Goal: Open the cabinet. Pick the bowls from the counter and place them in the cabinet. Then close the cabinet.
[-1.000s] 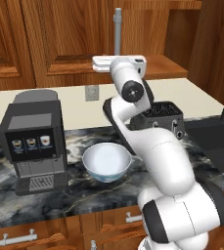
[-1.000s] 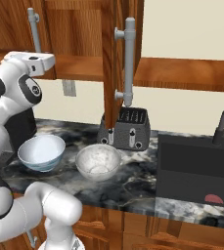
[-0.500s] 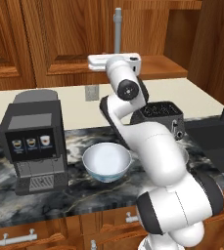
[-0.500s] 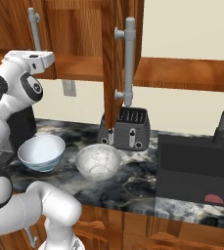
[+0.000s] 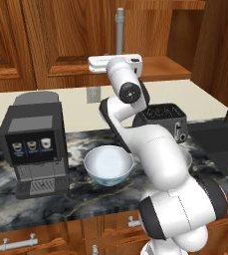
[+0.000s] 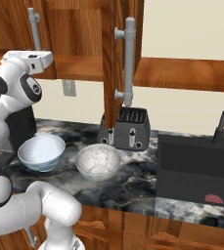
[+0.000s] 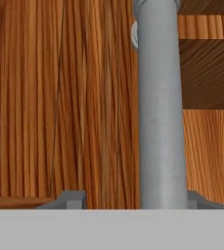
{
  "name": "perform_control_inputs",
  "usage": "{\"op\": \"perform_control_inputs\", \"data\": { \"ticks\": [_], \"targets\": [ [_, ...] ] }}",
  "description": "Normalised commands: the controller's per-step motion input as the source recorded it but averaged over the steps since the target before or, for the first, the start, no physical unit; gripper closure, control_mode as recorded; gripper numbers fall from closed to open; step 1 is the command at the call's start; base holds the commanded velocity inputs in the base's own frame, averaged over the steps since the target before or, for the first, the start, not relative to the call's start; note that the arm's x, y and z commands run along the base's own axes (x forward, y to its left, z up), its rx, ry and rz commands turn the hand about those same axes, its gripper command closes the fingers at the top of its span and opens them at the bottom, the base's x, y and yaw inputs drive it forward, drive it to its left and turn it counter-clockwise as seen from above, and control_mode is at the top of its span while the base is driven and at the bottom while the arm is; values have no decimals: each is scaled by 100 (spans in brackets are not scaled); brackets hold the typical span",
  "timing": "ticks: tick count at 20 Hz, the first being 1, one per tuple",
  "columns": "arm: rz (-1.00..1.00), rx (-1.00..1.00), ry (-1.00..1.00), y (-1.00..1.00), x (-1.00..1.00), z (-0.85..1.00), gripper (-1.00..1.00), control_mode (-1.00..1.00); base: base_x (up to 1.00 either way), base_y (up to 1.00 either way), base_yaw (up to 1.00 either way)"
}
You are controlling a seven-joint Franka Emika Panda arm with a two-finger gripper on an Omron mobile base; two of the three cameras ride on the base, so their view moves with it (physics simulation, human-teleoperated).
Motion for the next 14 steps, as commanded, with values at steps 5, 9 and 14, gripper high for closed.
{"op": "perform_control_inputs", "data": {
  "ticks": [5, 9, 14],
  "targets": [
    [0, 0, 17, -2, 0, 0, 100, -100, 0, 0, 0],
    [0, 0, 20, 0, -13, 0, 100, -100, 0, 0, 0],
    [0, 0, 14, 1, -8, -1, 100, -100, 0, 0, 0]
  ]
}}
